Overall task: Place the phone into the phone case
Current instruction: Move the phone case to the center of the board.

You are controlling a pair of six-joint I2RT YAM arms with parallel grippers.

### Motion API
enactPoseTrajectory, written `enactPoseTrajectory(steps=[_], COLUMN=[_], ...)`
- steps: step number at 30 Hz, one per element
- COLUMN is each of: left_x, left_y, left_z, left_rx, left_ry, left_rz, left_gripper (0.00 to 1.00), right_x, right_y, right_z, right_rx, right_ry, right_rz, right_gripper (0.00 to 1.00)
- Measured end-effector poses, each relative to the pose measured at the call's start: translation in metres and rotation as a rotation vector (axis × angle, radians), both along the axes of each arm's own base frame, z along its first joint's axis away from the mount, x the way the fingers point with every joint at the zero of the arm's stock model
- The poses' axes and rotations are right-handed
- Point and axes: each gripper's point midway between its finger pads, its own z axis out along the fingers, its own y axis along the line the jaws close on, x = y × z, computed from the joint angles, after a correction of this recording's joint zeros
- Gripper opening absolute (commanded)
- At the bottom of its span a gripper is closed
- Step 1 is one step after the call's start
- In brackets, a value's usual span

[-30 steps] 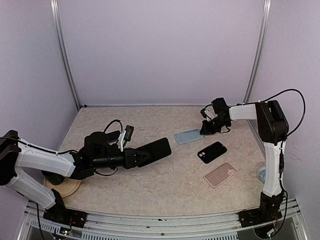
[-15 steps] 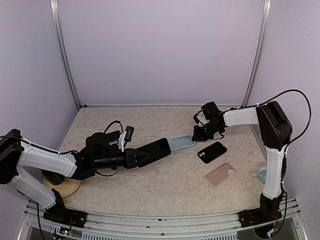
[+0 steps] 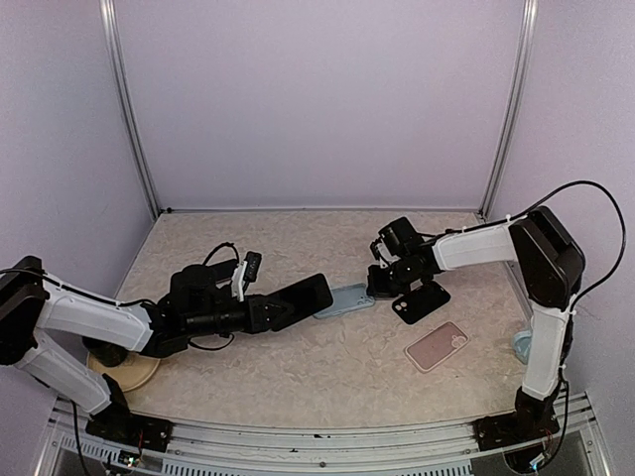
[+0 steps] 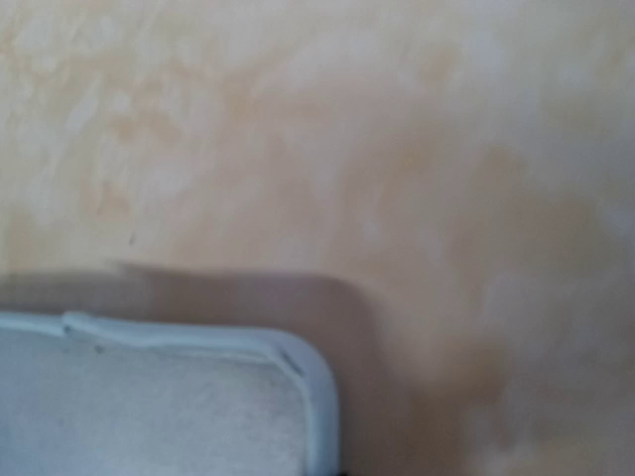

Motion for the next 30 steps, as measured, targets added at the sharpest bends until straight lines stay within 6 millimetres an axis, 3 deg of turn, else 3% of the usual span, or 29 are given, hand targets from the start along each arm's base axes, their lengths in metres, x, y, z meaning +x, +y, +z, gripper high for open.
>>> enactPoseTrajectory(steps=[12, 19, 30], left_x=[0.003, 0.006, 0.010], left_y=[0.006, 0.010, 0.004], left_z=[-0.008, -0.011, -0.029], left_rx=[0.009, 0.019, 0.052], left_ry=[0.026, 0.036, 0.108], left_rz=[0.030, 0.041, -0.021], left_gripper=[0.00, 0.00, 0.00], right_x=[-0.041, -0.062, -0.067], right_y=[0.029, 0.035, 0.030], right_z=[0.007, -0.004, -0.003], right_rx=[0.019, 0.014, 0.000], right_ry=[-0.013, 0.015, 0.008], right_rz=[0.009, 0.025, 0.028], right_gripper=[0.10, 0.12, 0.39])
